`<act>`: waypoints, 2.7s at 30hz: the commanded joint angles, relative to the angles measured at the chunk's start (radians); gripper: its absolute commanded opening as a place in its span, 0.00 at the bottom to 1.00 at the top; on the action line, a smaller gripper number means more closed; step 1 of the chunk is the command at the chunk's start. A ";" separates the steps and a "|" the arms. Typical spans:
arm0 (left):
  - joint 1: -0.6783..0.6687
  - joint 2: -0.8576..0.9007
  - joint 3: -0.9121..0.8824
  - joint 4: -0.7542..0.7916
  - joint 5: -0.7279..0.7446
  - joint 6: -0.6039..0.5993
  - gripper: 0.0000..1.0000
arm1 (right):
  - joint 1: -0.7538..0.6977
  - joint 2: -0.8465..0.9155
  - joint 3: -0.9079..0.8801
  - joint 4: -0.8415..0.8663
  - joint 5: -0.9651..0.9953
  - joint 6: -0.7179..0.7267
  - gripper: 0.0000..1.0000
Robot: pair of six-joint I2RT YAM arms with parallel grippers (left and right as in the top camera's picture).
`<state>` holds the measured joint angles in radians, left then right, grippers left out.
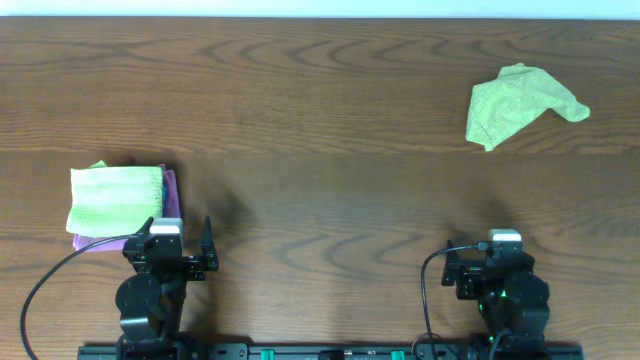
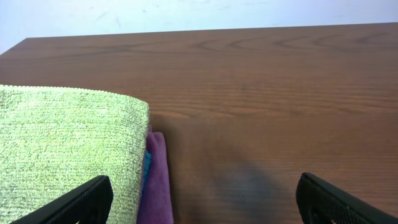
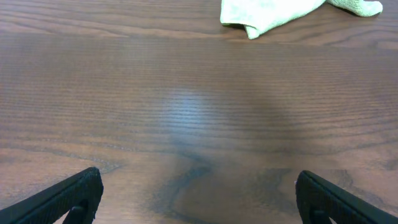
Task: Fold the cloth
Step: 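Move the right gripper toward the crumpled green cloth at far right, then lower the right gripper onto the green cloth and grasp its corner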
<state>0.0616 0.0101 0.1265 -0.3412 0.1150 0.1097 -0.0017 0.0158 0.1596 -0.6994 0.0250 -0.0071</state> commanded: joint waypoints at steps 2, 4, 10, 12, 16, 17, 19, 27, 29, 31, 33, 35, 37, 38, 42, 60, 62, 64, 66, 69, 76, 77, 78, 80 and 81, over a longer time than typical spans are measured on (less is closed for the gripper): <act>-0.003 -0.006 -0.021 -0.011 -0.018 0.018 0.95 | 0.003 -0.003 -0.001 -0.012 -0.007 0.018 0.99; -0.003 -0.006 -0.021 -0.011 -0.018 0.018 0.95 | 0.003 -0.003 -0.001 -0.012 -0.007 0.018 0.99; -0.003 -0.006 -0.021 -0.011 -0.018 0.018 0.95 | 0.003 -0.003 -0.001 -0.012 -0.007 0.018 0.99; -0.003 -0.006 -0.021 -0.011 -0.018 0.018 0.95 | 0.003 -0.003 -0.001 -0.012 -0.007 0.018 0.99; -0.003 -0.006 -0.021 -0.011 -0.018 0.018 0.95 | 0.003 -0.003 -0.001 -0.012 -0.007 0.018 0.99; -0.003 -0.006 -0.021 -0.011 -0.018 0.018 0.95 | 0.003 -0.003 -0.001 -0.012 -0.007 0.018 0.99; -0.003 -0.006 -0.021 -0.011 -0.018 0.018 0.95 | 0.003 -0.003 -0.001 -0.012 -0.007 0.018 0.99; -0.003 -0.006 -0.021 -0.011 -0.018 0.018 0.95 | 0.003 -0.003 -0.001 -0.012 -0.007 0.018 0.99; -0.003 -0.006 -0.021 -0.011 -0.018 0.018 0.95 | 0.003 -0.003 -0.001 -0.011 -0.008 0.018 0.99; -0.003 -0.006 -0.021 -0.011 -0.018 0.018 0.95 | 0.003 -0.003 -0.001 0.003 -0.008 0.033 0.99; -0.003 -0.006 -0.021 -0.011 -0.018 0.018 0.95 | 0.003 -0.003 0.002 0.031 -0.007 0.037 0.99; -0.003 -0.006 -0.021 -0.011 -0.018 0.018 0.95 | 0.002 -0.003 0.011 0.057 -0.005 0.037 0.99; -0.003 -0.006 -0.021 -0.011 -0.018 0.018 0.95 | 0.000 -0.002 0.024 0.070 0.013 0.051 0.99; -0.003 -0.006 -0.021 -0.011 -0.018 0.018 0.95 | -0.002 0.001 0.035 0.071 0.035 0.074 0.99; -0.003 -0.006 -0.021 -0.011 -0.018 0.018 0.95 | -0.014 0.053 0.089 0.072 0.090 0.116 0.99; -0.003 -0.006 -0.021 -0.011 -0.018 0.018 0.95 | -0.096 0.782 0.544 0.098 0.110 0.166 0.99; -0.003 -0.006 -0.021 -0.011 -0.018 0.018 0.95 | -0.101 0.857 0.591 0.081 0.110 0.183 0.99; -0.003 -0.006 -0.021 -0.011 -0.018 0.018 0.95 | -0.109 0.954 0.651 0.062 0.109 0.195 0.99; -0.003 -0.006 -0.021 -0.011 -0.018 0.018 0.95 | -0.118 1.022 0.697 0.050 0.109 0.219 0.99; -0.003 -0.006 -0.021 -0.011 -0.018 0.018 0.95 | -0.142 1.106 0.760 0.044 0.106 0.261 0.99; -0.003 -0.006 -0.021 -0.011 -0.018 0.018 0.95 | -0.190 1.202 0.880 0.051 0.106 0.271 0.99; -0.003 -0.006 -0.021 -0.011 -0.018 0.018 0.95 | -0.199 1.214 0.896 0.051 0.106 0.264 0.99; -0.003 -0.006 -0.021 -0.011 -0.018 0.018 0.95 | -0.208 1.227 0.911 0.051 0.106 0.261 0.99; -0.003 -0.006 -0.021 -0.011 -0.018 0.018 0.95 | -0.227 1.257 0.946 0.044 0.106 0.260 0.99; -0.003 -0.006 -0.021 -0.011 -0.018 0.018 0.95 | -0.237 1.275 0.966 0.037 0.105 0.260 0.99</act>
<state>0.0616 0.0101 0.1265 -0.3408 0.1112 0.1097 -0.2119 1.2568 1.0771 -0.6556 0.1261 0.2417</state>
